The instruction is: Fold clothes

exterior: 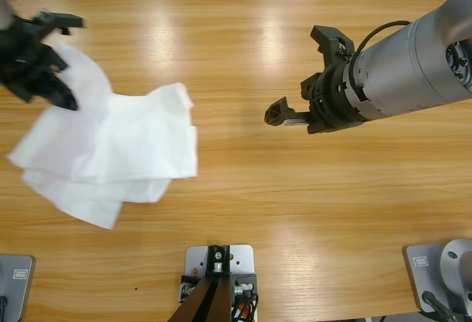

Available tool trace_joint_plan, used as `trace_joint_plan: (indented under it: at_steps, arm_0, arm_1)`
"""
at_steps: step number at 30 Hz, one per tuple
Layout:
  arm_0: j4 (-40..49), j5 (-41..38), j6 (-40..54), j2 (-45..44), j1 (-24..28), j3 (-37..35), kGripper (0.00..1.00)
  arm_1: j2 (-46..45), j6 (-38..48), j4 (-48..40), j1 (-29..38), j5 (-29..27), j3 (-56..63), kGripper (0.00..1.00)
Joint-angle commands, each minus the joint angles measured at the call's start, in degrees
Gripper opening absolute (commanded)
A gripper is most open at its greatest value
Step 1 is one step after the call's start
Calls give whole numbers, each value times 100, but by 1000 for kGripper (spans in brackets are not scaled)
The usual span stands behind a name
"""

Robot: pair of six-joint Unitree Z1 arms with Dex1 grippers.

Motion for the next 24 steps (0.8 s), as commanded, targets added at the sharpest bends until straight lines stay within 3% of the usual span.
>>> trace_joint_plan:
  at_steps: [1,6,14,17,22,24]
  arm_0:
    - [64,-302,-467,842,-484,-758,0]
    - [235,-248,-531,949,-707,-1315,0]
    - [393,-72,-699,1081,-939,-1369,0]
    - [650,236,-599,675,-498,-1079,0]
    - [1089,940,-158,-373,771,-605,0]
    - [1116,1053,25,-554,935,-598,0]
  arm_1:
    - [-47,49,-71,-48,126,206,918]
    - [7,42,-92,-47,145,196,918]
    - [16,31,-117,-47,163,217,918]
    - [65,31,-169,-47,168,176,918]
    - [43,31,-171,-45,163,181,918]
    - [32,40,-171,-45,154,243,918]
